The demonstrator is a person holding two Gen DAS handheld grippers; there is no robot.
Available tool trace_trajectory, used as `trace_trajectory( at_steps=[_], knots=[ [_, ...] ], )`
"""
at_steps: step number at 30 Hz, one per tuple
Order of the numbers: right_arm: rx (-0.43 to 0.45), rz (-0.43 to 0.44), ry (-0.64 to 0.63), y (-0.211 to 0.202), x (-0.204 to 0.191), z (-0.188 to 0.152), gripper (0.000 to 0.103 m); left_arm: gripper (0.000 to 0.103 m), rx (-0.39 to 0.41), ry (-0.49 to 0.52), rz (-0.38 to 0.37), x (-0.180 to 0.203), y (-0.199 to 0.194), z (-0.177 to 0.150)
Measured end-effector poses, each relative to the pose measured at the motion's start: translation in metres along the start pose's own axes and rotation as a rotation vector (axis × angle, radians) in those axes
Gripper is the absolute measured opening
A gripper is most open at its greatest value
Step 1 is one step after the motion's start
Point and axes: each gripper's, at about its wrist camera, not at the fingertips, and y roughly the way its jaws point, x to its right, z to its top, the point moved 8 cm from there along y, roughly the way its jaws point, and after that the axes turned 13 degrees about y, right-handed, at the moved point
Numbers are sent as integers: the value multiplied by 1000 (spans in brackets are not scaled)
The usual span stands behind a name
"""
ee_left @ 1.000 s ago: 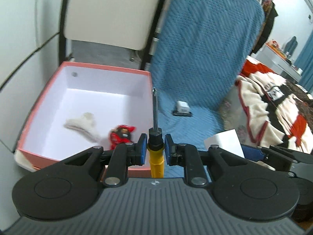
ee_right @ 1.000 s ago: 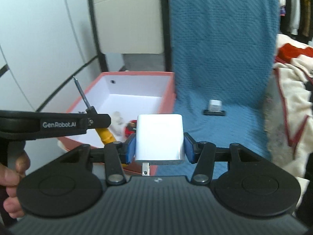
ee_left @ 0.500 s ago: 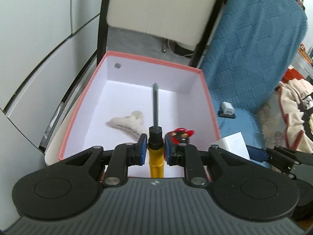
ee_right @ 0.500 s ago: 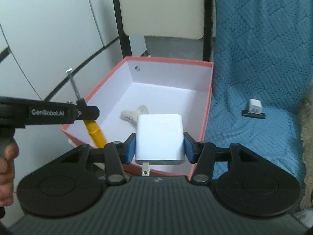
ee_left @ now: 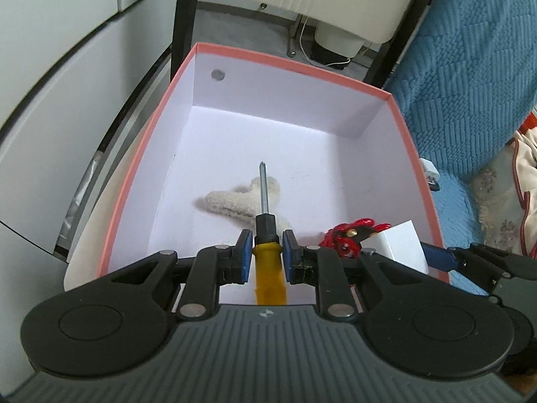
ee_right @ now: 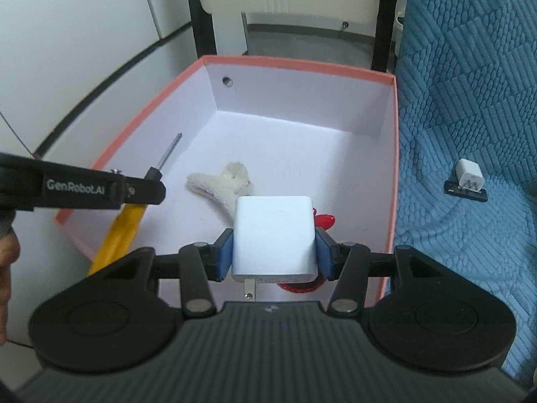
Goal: Organize rigid objects
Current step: 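Lower the screwdriver and charger into the pink box and open both grippers, then move both grippers back to the small white charger and black USB stick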
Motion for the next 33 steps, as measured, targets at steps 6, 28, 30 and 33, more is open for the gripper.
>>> trace_trajectory(
  at_steps=[6,28,30,33],
  knots=[
    [-17,-11,-3,12,2,-4,56,23,-21,-8,-3,-7,14,-1],
    [104,47,9,-61,6,-2,54,57,163,2,40,38,-73,9],
    [123,48,10,-72,10,-1,54,57,181,9,40,47,-83,10],
    [155,51,11,-90,15,-1,54,57,206,15,34,63,-99,10]
  ],
)
